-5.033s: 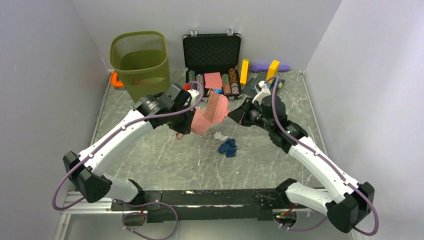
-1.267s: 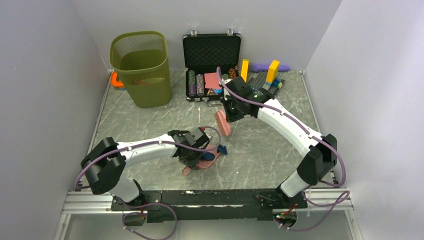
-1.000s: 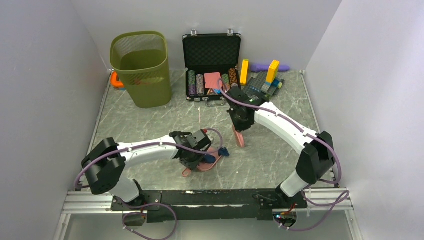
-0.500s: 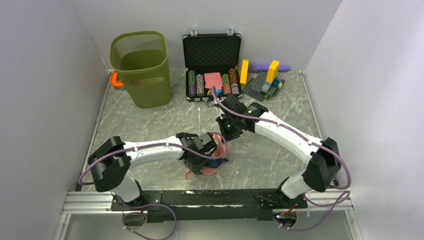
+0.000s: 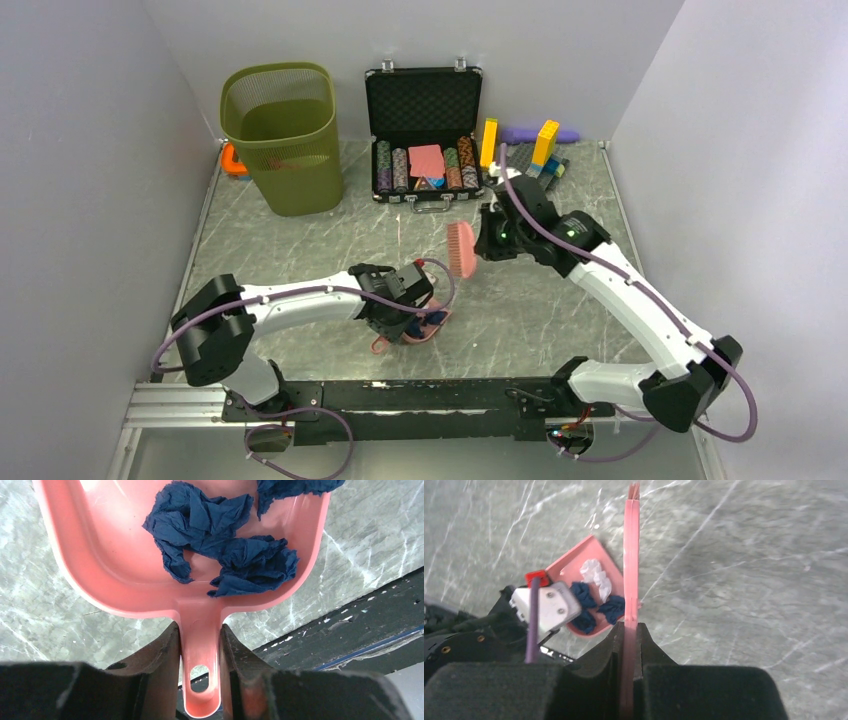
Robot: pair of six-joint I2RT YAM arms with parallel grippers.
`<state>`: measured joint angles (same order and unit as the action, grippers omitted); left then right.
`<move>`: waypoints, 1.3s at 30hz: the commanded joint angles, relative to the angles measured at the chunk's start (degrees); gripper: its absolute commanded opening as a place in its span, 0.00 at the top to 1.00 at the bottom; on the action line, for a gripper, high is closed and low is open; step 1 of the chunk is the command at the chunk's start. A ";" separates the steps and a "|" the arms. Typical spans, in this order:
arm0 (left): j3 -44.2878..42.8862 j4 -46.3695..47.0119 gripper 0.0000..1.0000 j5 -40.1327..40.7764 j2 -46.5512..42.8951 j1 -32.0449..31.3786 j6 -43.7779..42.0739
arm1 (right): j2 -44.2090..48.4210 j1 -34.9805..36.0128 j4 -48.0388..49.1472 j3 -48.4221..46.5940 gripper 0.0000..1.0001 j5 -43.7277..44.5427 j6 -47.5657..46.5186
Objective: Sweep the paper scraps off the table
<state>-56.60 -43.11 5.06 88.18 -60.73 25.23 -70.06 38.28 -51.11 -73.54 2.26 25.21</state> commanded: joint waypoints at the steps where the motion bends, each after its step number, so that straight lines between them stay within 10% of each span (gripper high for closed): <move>1: -1.02 0.59 1.00 2.09 -3.42 -0.12 1.28 | 4.54 -2.24 -0.78 -0.06 1.00 8.57 2.40; 23: -16.12 -9.34 1.00 5.83 -13.32 16.52 -6.28 | 13.16 -5.66 -0.23 3.67 1.00 16.58 3.58; 39: -62.65 -25.32 1.00 -20.30 4.33 43.69 -12.30 | 13.28 -5.90 4.05 7.52 1.00 13.41 2.82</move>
<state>-108.90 -64.05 -1.52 86.59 -24.95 13.54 -57.87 32.64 -51.29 -66.22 16.91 28.27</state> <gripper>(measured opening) 0.329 0.110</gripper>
